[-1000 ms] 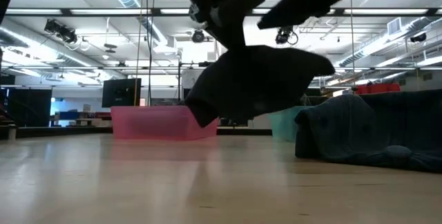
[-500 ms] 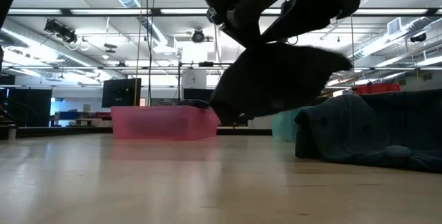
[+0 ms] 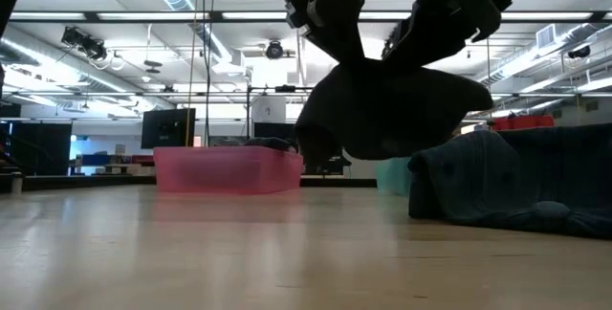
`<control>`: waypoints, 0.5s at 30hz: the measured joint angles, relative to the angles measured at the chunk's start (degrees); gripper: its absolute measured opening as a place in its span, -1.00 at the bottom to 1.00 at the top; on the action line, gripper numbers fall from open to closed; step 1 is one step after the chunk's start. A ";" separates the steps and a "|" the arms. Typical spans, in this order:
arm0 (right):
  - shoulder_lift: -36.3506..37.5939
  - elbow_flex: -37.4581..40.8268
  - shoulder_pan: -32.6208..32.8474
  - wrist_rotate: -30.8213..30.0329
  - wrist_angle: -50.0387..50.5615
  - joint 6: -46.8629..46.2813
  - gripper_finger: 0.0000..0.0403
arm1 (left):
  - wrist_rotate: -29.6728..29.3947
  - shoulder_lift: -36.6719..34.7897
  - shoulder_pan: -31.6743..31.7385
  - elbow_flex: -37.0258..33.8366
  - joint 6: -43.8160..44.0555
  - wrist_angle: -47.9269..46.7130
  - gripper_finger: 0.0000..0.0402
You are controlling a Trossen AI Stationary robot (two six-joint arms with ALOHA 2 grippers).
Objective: Pick & Place hat
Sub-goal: Put the black cap into the blue bin
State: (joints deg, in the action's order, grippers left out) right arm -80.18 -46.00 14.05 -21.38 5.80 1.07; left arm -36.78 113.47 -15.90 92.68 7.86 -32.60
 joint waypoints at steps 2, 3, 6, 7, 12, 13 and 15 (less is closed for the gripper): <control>0.01 -0.07 -0.09 0.24 1.24 -0.87 -0.30 | 0.00 0.02 -0.13 0.00 -0.05 0.04 -0.93; 0.04 -0.09 -0.12 0.34 1.65 -1.50 -0.33 | -0.02 0.02 -0.14 0.00 0.00 0.01 -0.90; 0.01 -0.09 -0.12 0.25 2.54 -3.09 -0.50 | -0.13 0.02 -0.11 0.00 -0.73 -0.15 -0.83; 0.01 -0.05 -0.13 0.30 2.82 -3.79 -0.58 | -0.32 0.02 0.05 0.00 -1.09 -0.36 -0.81; 0.01 0.00 -0.12 0.15 3.64 -7.90 -0.95 | -0.44 0.02 0.69 0.00 -1.08 -0.91 -0.68; 0.01 0.00 -0.12 -0.14 4.01 -8.82 -0.94 | -0.46 0.02 0.69 0.00 -1.08 -1.39 -0.64; 0.10 0.00 -0.12 -0.44 4.76 -10.10 -0.92 | -0.48 0.02 0.69 0.00 -1.05 -2.51 -0.55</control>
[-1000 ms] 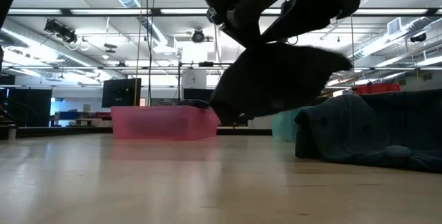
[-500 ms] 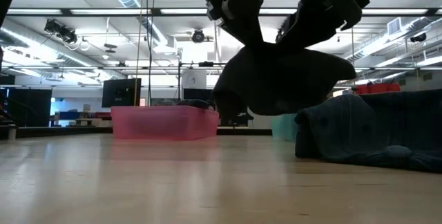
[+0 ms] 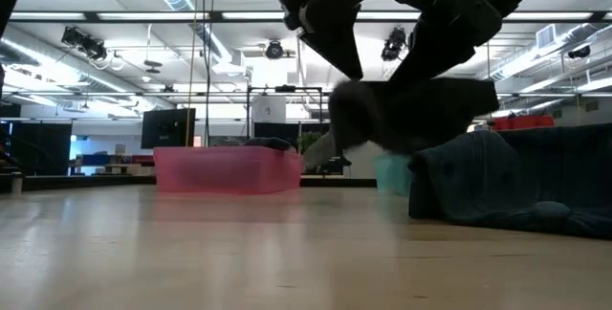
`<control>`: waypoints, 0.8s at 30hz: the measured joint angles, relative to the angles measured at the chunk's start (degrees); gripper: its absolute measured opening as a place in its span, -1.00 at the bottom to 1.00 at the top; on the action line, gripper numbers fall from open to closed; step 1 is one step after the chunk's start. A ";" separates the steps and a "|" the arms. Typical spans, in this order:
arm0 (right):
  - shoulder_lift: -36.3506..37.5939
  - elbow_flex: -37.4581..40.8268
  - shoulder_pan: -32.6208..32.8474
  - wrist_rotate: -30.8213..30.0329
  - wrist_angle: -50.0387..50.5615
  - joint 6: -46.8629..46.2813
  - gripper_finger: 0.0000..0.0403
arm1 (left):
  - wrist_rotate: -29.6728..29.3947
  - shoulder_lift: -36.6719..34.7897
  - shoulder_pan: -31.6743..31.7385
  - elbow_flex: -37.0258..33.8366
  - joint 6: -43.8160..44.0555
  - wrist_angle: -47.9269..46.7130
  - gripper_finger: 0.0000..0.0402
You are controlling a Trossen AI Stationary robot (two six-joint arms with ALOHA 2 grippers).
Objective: Pick & Place hat
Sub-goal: Put the black cap into the blue bin
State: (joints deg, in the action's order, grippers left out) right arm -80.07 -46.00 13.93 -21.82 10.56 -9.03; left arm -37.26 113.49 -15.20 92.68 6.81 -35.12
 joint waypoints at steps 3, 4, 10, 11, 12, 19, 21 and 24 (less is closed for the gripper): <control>1.75 -0.39 0.06 -4.45 4.36 -1.62 -0.96 | -0.02 0.00 -0.46 0.00 0.33 -2.17 -0.42; 2.69 -1.35 0.05 -7.49 7.95 -2.14 -0.97 | -0.04 0.00 -0.64 0.00 1.11 -3.09 -0.39; 9.46 -10.97 -1.08 -27.49 35.68 -7.27 -0.97 | -0.34 0.00 -2.42 -0.02 5.41 -13.10 -0.31; 10.49 -12.21 -1.68 -28.81 38.97 -8.12 -0.98 | -0.80 0.00 -2.73 -0.02 6.50 -15.38 -0.31; 11.55 -13.00 -2.46 -29.51 41.06 -8.81 -0.98 | -1.55 0.00 -2.99 -0.02 7.72 -17.40 -0.31; 17.20 -8.89 -12.01 -25.30 46.02 -7.57 -0.98 | -4.02 0.00 -3.43 -0.04 15.71 -27.03 -0.36; 17.63 -5.74 -14.85 -21.92 42.97 -3.95 -0.98 | -4.04 0.00 -3.41 -0.07 16.39 -28.03 -0.36; 17.59 -0.51 -18.69 -16.30 35.03 3.66 -0.99 | -4.08 0.00 -3.24 -0.07 16.13 -27.86 -0.36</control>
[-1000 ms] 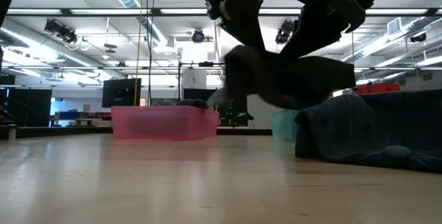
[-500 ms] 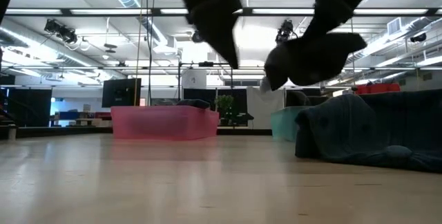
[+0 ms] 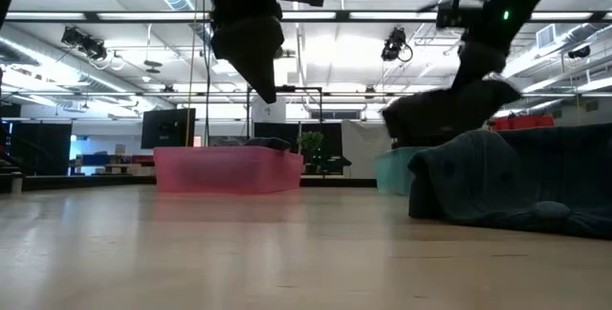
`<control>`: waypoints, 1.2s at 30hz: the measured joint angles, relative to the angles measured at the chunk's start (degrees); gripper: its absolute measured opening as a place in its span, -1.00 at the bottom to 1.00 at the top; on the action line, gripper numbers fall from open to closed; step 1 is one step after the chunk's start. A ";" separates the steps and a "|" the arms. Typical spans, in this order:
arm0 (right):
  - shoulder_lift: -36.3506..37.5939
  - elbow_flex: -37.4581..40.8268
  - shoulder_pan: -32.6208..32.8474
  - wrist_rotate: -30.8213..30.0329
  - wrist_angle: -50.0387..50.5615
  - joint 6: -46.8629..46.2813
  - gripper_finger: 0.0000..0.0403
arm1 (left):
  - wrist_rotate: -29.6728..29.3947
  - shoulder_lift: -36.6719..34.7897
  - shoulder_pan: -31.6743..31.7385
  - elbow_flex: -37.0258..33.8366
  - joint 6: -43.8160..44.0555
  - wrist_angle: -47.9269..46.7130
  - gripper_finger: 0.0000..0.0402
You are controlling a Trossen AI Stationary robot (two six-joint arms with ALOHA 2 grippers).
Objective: Pick & Place hat
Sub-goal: Put the black cap into the blue bin
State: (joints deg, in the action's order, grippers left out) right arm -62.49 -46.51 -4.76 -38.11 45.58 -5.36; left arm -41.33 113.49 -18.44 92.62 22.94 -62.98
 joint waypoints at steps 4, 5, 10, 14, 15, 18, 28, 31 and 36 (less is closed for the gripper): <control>-1.05 5.87 -5.91 8.97 -9.04 7.20 -0.99 | -0.19 0.00 0.42 0.00 0.45 0.05 -0.36; -1.75 5.99 -7.32 11.25 -9.27 7.94 -0.99 | -0.25 0.00 0.42 0.00 0.44 0.07 -0.36; -4.29 4.35 -10.84 9.56 -8.01 7.94 -0.99 | -0.21 0.00 0.26 0.00 0.44 0.07 -0.36; -3.77 2.77 -11.25 7.68 -5.88 10.20 -0.99 | -0.18 0.00 0.27 0.00 0.42 0.07 -0.36; -3.66 2.10 -11.23 7.70 -4.85 11.11 -0.99 | -0.18 0.00 0.27 0.00 0.41 0.05 -0.36; -3.61 0.04 -11.18 7.76 -0.64 12.20 -0.98 | -0.18 0.00 0.35 0.00 0.43 0.07 -0.36; -3.99 0.25 -13.28 11.19 3.92 10.55 -0.80 | -0.16 0.00 0.38 0.00 1.95 0.16 -0.36; -3.99 0.17 -12.84 8.20 4.06 10.39 -0.70 | -0.12 0.00 0.38 0.00 1.97 0.15 -0.36; -3.99 -3.70 -10.71 0.73 6.61 10.33 -0.49 | 0.53 0.00 0.31 -0.02 2.34 2.74 -0.36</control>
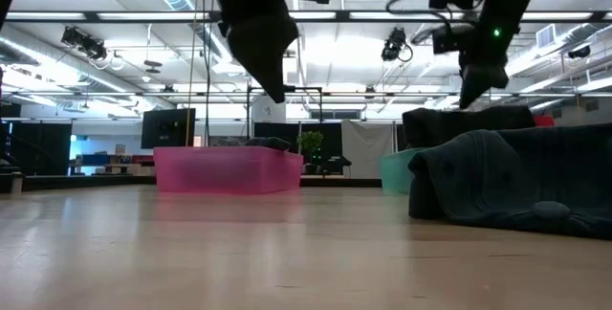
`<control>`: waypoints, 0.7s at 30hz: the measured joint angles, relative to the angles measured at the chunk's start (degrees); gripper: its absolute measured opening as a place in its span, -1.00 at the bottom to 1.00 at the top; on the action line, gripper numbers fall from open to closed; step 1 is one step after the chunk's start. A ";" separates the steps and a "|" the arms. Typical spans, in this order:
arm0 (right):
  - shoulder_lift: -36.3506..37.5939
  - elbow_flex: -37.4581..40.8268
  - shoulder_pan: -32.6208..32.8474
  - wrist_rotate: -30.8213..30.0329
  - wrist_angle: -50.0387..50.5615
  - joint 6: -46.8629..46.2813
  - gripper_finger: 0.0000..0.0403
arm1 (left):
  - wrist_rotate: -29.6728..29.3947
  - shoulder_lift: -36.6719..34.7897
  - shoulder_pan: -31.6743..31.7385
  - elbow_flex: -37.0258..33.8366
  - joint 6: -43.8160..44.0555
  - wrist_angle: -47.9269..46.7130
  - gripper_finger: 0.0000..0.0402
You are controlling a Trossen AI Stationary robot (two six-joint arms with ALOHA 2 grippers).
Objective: Pick & Place hat
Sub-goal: Put the black cap into the blue bin, then put the blue cap into the red bin
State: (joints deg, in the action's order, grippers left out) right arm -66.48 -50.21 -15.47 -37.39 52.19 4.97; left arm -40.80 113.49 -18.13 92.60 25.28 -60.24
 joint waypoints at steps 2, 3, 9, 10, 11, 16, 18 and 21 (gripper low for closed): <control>0.00 -2.49 0.99 0.10 0.43 0.03 -0.39 | 0.78 0.00 0.00 0.00 -0.37 1.77 -0.36; 0.00 -3.78 1.50 0.89 0.48 0.01 -0.35 | 1.01 0.00 0.00 0.00 -0.38 2.34 -0.36; 0.04 -11.54 5.85 10.62 3.07 -3.83 -0.17 | 1.07 0.00 0.00 0.00 -0.41 1.82 -0.36; 0.04 -12.41 7.02 13.06 3.40 -5.26 -0.16 | 1.05 0.00 -0.07 0.00 -0.41 1.05 -0.36; 0.04 -13.01 8.46 15.38 3.38 -6.76 -0.15 | 0.96 0.00 -0.13 0.00 -0.42 0.51 -0.36; -0.47 -13.60 18.85 22.33 3.61 -16.15 -0.16 | 0.09 -1.42 -0.52 -0.02 -0.42 -6.77 -0.36; -1.68 -13.08 23.69 22.34 3.62 -22.35 -0.16 | 0.04 -3.27 -0.65 -0.02 0.58 -12.16 -0.36; -5.23 -12.42 31.13 22.21 3.59 -29.32 -0.16 | -1.08 -7.66 -0.72 -0.02 3.93 -19.32 -0.36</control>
State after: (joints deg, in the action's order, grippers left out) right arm -71.71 -62.63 15.66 -15.18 55.79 -24.36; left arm -41.88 105.83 -18.85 92.58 29.21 -79.56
